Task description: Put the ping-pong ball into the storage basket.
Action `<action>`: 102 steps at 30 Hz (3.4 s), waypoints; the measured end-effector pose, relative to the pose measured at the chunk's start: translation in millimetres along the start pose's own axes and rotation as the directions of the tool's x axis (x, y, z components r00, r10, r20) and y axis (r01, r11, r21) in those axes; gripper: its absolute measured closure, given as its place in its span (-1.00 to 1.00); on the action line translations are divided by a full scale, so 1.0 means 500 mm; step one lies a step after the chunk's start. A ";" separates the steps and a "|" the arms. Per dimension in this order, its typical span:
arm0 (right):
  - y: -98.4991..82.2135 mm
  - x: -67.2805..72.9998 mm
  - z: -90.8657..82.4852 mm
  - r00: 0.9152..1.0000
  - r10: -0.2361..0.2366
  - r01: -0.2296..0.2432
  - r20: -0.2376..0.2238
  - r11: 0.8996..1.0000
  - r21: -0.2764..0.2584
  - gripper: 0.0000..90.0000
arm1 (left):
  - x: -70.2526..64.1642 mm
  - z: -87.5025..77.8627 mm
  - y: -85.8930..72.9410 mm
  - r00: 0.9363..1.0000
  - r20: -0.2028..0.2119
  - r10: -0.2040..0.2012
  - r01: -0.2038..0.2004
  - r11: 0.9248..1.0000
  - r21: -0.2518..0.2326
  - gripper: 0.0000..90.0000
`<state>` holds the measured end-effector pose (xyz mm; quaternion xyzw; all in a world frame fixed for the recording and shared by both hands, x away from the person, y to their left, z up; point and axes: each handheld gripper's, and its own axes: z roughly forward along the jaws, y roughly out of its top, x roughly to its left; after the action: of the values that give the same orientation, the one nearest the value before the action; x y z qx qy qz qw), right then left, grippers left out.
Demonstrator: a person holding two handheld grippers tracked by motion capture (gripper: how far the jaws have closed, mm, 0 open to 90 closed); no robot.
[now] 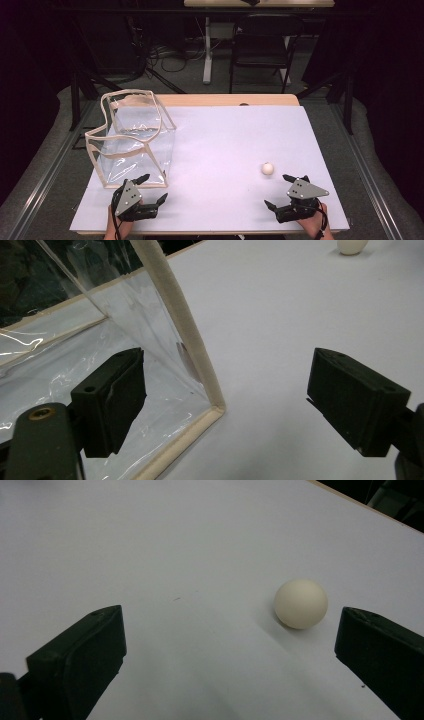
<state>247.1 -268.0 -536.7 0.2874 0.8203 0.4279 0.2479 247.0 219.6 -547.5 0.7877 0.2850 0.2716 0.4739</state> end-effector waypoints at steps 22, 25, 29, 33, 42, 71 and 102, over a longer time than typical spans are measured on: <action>0.008 -0.009 0.011 1.000 0.002 -0.002 0.018 0.999 0.036 -1.00 | -0.001 0.006 0.001 1.000 0.008 -0.009 0.009 1.000 -0.004 -0.65; 0.009 -0.012 0.014 1.000 0.013 -0.014 0.022 0.999 0.049 -1.00 | -0.001 0.006 0.001 1.000 0.007 -0.003 0.003 1.000 0.000 -0.65; 0.019 -0.019 0.019 0.999 0.019 -0.021 0.032 0.998 0.066 -1.00 | 0.000 0.006 0.001 1.000 0.006 -0.006 0.006 1.000 0.001 -0.65; 0.026 -0.021 0.023 0.999 0.029 -0.032 0.038 0.997 0.077 -1.00 | 0.000 0.005 0.000 1.000 0.004 -0.006 0.006 1.000 -0.001 -0.65; 0.048 -0.024 0.028 0.999 0.038 -0.041 0.038 0.994 0.100 -1.00 | 0.000 0.006 0.001 1.000 0.009 -0.002 0.002 1.000 -0.001 -0.65; 0.096 -0.070 0.071 0.996 0.084 -0.089 0.036 0.979 0.183 -1.00 | 0.000 0.008 0.001 1.000 0.006 -0.002 0.002 1.000 -0.005 -0.65; 0.105 -0.119 0.132 0.991 0.134 -0.129 0.001 0.958 0.256 -1.00 | 0.000 0.012 0.001 1.000 0.018 0.001 -0.001 1.000 0.001 -0.65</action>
<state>346.1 -247.1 -516.3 0.3673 0.8496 0.3365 0.1732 251.1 216.0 -549.2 0.7904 0.2806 0.2647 0.4760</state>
